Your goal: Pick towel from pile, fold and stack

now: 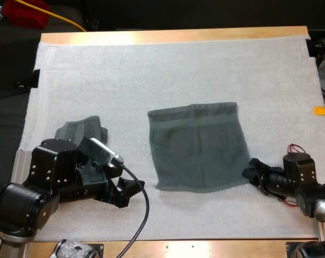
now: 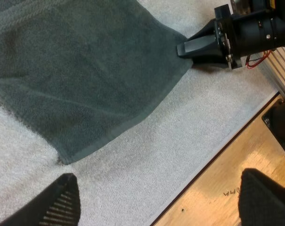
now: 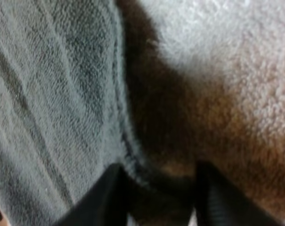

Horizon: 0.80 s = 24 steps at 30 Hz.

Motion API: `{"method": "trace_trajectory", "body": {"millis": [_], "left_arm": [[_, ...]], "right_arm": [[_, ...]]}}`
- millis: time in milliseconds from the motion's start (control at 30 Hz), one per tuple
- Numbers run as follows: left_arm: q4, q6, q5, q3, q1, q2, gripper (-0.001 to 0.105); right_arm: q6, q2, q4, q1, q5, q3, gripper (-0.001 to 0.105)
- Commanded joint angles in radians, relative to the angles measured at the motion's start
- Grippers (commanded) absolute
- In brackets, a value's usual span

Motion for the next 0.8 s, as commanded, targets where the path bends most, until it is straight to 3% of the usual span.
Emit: {"method": "trace_trajectory", "body": {"millis": [0,133,467,600,767], "left_arm": [[-0.004,0.003,0.013,-0.004,-0.002,-0.003,0.067],[-0.004,0.003,0.013,-0.004,-0.002,-0.003,0.067],[-0.004,0.003,0.013,0.015,-0.002,-0.003,0.067],[-0.008,-0.010,0.013,0.072,-0.002,-0.003,0.067],[-0.067,-0.088,0.014,0.180,-0.002,-0.003,0.067]], "right_arm": [[0.000,0.007,0.002,-0.001,-0.001,0.002,0.016],[0.000,0.005,0.002,-0.001,-0.001,0.002,0.002],[-0.016,-0.027,0.056,0.002,0.002,0.002,0.002],[-0.049,-0.067,0.099,0.002,0.025,0.002,0.002],[-0.076,-0.096,0.155,0.002,0.043,0.002,0.002]]}}
